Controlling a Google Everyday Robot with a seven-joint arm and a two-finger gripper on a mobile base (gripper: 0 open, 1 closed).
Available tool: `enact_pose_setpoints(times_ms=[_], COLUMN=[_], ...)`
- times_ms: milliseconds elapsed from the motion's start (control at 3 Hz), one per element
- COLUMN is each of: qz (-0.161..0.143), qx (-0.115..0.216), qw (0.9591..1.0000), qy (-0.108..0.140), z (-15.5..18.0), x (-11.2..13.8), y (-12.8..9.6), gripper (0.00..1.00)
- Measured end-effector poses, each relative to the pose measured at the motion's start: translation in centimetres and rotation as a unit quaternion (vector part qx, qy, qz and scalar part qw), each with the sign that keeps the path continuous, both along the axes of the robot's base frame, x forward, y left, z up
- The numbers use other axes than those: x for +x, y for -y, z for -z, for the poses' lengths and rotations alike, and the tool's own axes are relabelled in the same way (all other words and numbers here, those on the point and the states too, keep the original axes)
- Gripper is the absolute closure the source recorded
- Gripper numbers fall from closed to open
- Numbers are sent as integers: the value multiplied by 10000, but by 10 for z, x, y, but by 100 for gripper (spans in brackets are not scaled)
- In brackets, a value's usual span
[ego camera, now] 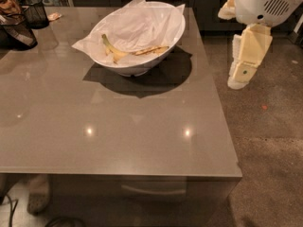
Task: Pick banana from white bowl
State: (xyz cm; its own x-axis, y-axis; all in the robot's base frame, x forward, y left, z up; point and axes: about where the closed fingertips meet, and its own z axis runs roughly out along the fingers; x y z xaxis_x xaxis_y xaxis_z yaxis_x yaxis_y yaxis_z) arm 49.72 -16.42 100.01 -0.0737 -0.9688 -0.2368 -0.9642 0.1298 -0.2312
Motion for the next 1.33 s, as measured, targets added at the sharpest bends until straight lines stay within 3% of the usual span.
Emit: enact_pose_setpoints(times_ms=[333, 667, 1000, 1333], qz=[-291, -706, -721, -894], qx=[103, 9, 118, 146], qw=[9995, 9971, 9963, 9949], qy=[60, 270, 443, 453], z=[-7, -25, -29, -28], x=[27, 92, 99, 116], y=[-24, -88, -97, -111], gripper=[0, 0, 0, 0])
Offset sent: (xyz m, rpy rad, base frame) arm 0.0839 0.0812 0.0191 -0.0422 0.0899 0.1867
